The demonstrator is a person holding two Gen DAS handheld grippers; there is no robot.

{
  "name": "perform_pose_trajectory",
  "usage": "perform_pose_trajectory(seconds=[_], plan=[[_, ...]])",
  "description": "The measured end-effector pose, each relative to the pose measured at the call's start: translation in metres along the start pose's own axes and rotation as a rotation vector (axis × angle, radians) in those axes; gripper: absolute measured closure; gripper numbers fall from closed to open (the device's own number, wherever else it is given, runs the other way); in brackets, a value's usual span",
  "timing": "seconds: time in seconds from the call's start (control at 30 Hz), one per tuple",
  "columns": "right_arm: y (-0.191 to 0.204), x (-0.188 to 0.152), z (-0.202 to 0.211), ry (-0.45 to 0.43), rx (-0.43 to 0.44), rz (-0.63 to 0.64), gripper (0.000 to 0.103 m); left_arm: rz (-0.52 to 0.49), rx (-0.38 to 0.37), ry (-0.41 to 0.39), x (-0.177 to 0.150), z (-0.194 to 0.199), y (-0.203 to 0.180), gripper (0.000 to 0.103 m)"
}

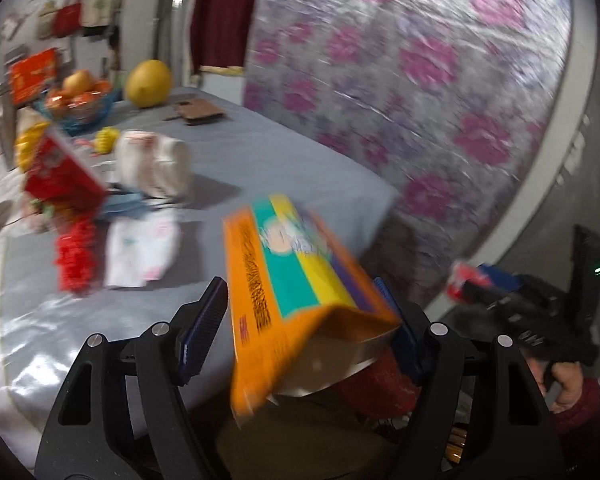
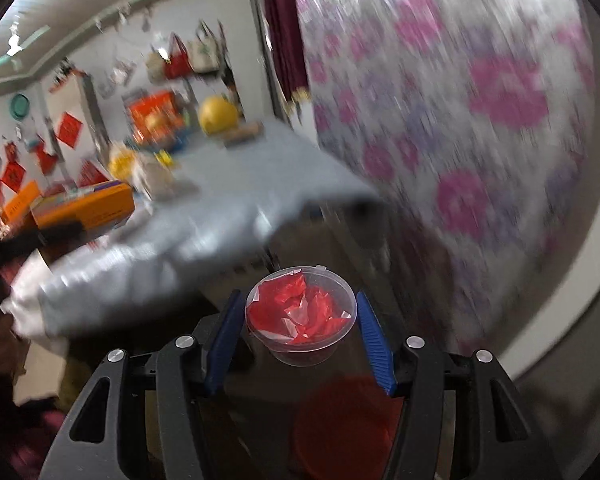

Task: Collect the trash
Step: 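Carry the box and cup down to the red wastebasket and open both tools, then move both tools back over the table toward the paper cup and yarn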

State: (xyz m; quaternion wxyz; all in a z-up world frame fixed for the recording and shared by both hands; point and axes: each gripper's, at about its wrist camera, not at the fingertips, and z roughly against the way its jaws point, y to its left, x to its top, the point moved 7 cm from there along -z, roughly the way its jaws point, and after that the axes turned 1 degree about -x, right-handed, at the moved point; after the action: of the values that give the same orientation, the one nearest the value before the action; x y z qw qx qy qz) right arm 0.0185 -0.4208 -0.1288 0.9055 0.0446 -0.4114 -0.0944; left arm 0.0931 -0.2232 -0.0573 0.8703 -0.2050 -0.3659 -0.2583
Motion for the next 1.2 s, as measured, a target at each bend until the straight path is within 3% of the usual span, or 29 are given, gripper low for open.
perform_pose_trajectory(seconds=[0.23, 0.47, 0.87, 1.1, 1.2], plan=[[-0.043, -0.083, -0.053, 0.257, -0.057, -0.057, 0.046, -0.089, -0.144, 0.083, -0.006, -0.036, -0.064, 0.034], [-0.074, -0.096, -0.058, 0.260, -0.065, -0.170, 0.046, -0.148, -0.158, 0.132, -0.023, -0.058, -0.084, 0.037], [-0.065, -0.102, -0.068, 0.285, -0.024, -0.144, 0.046, -0.126, -0.125, 0.149, -0.031, -0.063, -0.073, 0.036], [-0.062, -0.086, -0.054, 0.237, -0.034, -0.128, 0.045, -0.112, -0.096, 0.123, -0.029, -0.056, -0.063, 0.027], [-0.057, -0.078, -0.048, 0.208, -0.043, -0.105, 0.039, -0.094, -0.089, 0.116, -0.027, -0.054, -0.057, 0.021]])
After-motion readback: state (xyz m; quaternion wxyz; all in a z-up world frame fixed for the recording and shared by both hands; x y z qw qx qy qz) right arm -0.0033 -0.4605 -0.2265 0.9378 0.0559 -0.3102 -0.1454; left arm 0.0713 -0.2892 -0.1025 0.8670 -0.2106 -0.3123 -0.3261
